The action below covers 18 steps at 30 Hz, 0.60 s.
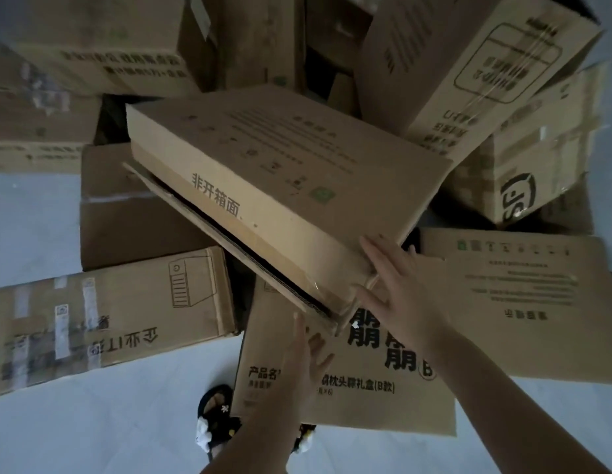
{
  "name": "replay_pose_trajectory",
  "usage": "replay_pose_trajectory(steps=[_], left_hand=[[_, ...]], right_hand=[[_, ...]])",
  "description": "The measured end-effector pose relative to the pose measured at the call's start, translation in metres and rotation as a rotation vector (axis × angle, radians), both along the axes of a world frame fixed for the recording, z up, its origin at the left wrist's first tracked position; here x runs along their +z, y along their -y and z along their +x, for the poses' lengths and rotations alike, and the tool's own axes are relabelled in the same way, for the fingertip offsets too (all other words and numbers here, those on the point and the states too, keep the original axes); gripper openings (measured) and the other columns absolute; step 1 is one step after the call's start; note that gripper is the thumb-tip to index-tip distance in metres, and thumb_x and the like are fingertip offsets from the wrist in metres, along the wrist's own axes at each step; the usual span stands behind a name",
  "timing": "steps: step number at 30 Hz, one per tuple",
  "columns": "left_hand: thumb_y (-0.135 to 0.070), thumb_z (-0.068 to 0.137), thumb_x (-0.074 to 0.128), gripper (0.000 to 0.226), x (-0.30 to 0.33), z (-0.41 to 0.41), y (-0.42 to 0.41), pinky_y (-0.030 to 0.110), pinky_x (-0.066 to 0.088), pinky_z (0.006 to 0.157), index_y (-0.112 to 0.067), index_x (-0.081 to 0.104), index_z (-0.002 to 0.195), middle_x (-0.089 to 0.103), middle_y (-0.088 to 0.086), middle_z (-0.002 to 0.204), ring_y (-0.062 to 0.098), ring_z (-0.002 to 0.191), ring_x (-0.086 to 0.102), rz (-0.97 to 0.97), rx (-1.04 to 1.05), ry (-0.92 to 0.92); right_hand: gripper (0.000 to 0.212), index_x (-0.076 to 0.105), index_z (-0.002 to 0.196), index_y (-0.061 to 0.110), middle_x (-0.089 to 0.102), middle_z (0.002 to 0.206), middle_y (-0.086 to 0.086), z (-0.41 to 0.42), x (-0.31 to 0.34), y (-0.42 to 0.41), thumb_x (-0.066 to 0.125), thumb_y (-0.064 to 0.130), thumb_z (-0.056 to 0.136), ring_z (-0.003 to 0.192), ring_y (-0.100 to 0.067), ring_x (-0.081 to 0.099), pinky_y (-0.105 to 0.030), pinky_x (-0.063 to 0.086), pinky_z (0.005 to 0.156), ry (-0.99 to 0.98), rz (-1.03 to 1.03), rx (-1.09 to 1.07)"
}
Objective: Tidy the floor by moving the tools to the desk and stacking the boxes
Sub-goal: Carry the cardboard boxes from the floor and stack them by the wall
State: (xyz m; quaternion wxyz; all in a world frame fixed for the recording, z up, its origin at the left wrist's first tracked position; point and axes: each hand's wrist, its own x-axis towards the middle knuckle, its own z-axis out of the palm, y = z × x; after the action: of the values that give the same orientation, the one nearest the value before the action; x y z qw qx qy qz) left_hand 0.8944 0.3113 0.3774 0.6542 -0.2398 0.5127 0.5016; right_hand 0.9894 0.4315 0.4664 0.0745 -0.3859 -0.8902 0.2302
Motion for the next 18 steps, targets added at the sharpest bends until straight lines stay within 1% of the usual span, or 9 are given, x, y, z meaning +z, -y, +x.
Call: replay_pose_trajectory(steps=[2, 4, 6, 8, 10, 12, 14, 16, 18], left_hand=[[-0.067, 0.078, 0.044, 0.071, -0.016, 0.008, -0.011, 0.044, 0.031, 0.108, -0.015, 0.048, 0.127, 0.061, 0.001, 0.118, 0.02, 0.126, 0.044, 0.166, 0.034, 0.084], [-0.065, 0.078, 0.044, 0.078, -0.024, 0.009, -0.018, 0.04, 0.026, 0.113, -0.019, 0.036, 0.14, 0.054, 0.005, 0.134, 0.02, 0.129, 0.043, 0.236, 0.09, 0.154], [-0.059, 0.075, 0.05, 0.085, -0.024, 0.007, -0.023, 0.038, 0.023, 0.116, -0.014, 0.03, 0.144, 0.048, 0.01, 0.14, 0.021, 0.131, 0.041, 0.222, 0.161, 0.202], [-0.057, 0.07, 0.055, 0.092, -0.017, 0.001, -0.024, 0.037, 0.025, 0.115, -0.008, 0.029, 0.143, 0.043, 0.013, 0.141, 0.024, 0.133, 0.039, 0.172, 0.207, 0.204], [-0.055, 0.067, 0.057, 0.084, -0.001, -0.01, -0.02, 0.036, 0.033, 0.109, -0.01, 0.039, 0.135, 0.052, 0.011, 0.126, 0.023, 0.117, 0.051, 0.146, 0.215, 0.138], [-0.056, 0.068, 0.057, 0.075, 0.023, -0.026, -0.015, 0.034, 0.037, 0.101, -0.016, 0.044, 0.131, 0.057, 0.003, 0.118, 0.016, 0.106, 0.054, 0.162, 0.216, 0.047], [-0.053, 0.077, 0.057, 0.059, 0.053, -0.047, -0.013, 0.034, 0.038, 0.099, -0.022, 0.05, 0.127, 0.059, -0.001, 0.122, 0.015, 0.109, 0.055, 0.164, 0.23, -0.054], [-0.048, 0.087, 0.055, 0.041, 0.087, -0.072, -0.012, 0.035, 0.041, 0.094, -0.026, 0.054, 0.122, 0.062, -0.001, 0.119, 0.018, 0.108, 0.058, 0.14, 0.263, -0.144], [-0.052, 0.087, 0.056, 0.047, 0.116, -0.098, -0.011, 0.044, 0.041, 0.102, -0.026, 0.053, 0.126, 0.061, 0.009, 0.124, 0.031, 0.116, 0.055, 0.143, 0.287, -0.228]], right_hand=[[0.069, 0.03, 0.145, 0.02, 0.036, 0.148, 0.0, -0.004, -0.021, -0.012, 0.039, 0.06, 0.089, 0.141, -0.016, 0.022, -0.048, 0.013, 0.115, 0.008, 0.036, 0.021], [0.066, 0.035, 0.142, 0.017, 0.038, 0.146, -0.003, -0.009, -0.029, -0.018, 0.046, 0.054, 0.088, 0.139, -0.017, 0.024, -0.049, 0.02, 0.114, -0.029, 0.076, 0.001], [0.064, 0.041, 0.14, 0.015, 0.042, 0.144, -0.005, -0.015, -0.028, -0.02, 0.05, 0.048, 0.086, 0.136, -0.016, 0.025, -0.047, 0.025, 0.112, -0.064, 0.083, -0.04], [0.062, 0.044, 0.138, 0.015, 0.045, 0.141, -0.006, -0.024, -0.018, -0.02, 0.052, 0.046, 0.086, 0.132, -0.014, 0.027, -0.056, 0.033, 0.108, -0.089, 0.088, -0.072], [0.061, 0.048, 0.136, 0.016, 0.048, 0.137, -0.005, -0.039, 0.001, -0.021, 0.053, 0.048, 0.084, 0.127, -0.012, 0.029, -0.061, 0.035, 0.104, -0.101, 0.08, -0.109], [0.059, 0.049, 0.135, 0.019, 0.048, 0.133, -0.003, -0.065, 0.031, -0.026, 0.055, 0.048, 0.084, 0.124, -0.012, 0.03, -0.059, 0.029, 0.108, -0.086, 0.023, -0.17], [0.055, 0.049, 0.134, 0.023, 0.047, 0.13, -0.001, -0.093, 0.061, -0.033, 0.058, 0.047, 0.085, 0.124, -0.017, 0.035, -0.053, 0.026, 0.11, -0.077, -0.067, -0.209], [0.059, 0.05, 0.132, 0.027, 0.044, 0.122, 0.005, -0.122, 0.094, -0.04, 0.056, 0.056, 0.081, 0.122, -0.021, 0.044, -0.051, 0.031, 0.109, -0.118, -0.139, -0.215], [0.058, 0.051, 0.13, 0.03, 0.042, 0.118, 0.008, -0.147, 0.125, -0.048, 0.055, 0.059, 0.08, 0.117, -0.019, 0.047, -0.043, 0.037, 0.105, -0.153, -0.186, -0.218]])
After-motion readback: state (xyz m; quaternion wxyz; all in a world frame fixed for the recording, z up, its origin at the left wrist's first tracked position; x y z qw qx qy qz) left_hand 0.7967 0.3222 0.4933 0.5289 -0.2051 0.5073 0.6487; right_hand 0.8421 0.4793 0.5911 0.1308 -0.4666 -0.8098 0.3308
